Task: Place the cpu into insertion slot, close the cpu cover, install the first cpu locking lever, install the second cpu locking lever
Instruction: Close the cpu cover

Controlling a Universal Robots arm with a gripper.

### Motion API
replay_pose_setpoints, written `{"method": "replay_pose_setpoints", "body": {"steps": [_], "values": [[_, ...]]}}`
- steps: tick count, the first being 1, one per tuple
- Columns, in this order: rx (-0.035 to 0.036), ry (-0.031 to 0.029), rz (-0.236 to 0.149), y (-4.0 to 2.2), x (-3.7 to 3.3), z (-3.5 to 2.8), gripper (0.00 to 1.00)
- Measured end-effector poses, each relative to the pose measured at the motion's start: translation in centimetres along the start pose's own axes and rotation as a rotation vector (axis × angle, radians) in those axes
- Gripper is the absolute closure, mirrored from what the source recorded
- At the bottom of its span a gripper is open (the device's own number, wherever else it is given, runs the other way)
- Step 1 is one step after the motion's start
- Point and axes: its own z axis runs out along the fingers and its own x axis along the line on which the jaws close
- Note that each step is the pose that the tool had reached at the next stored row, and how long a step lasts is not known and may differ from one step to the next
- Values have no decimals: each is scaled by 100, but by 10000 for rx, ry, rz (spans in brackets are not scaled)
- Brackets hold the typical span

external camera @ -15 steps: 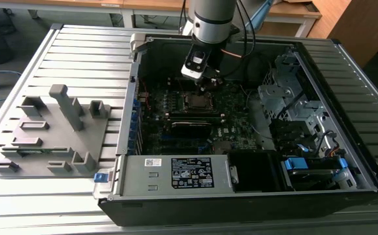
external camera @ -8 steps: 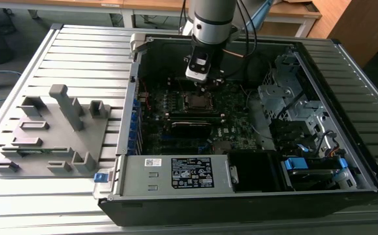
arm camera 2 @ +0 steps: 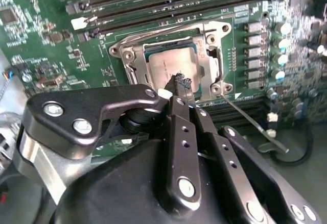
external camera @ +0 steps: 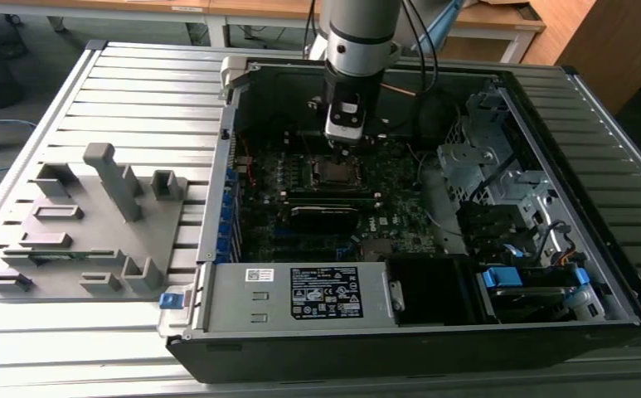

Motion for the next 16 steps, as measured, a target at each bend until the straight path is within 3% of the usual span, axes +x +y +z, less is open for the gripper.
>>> {"method": "replay_pose_setpoints", "body": {"steps": [16], "values": [[19, 32, -2921, 0, 0, 29, 89]]}}
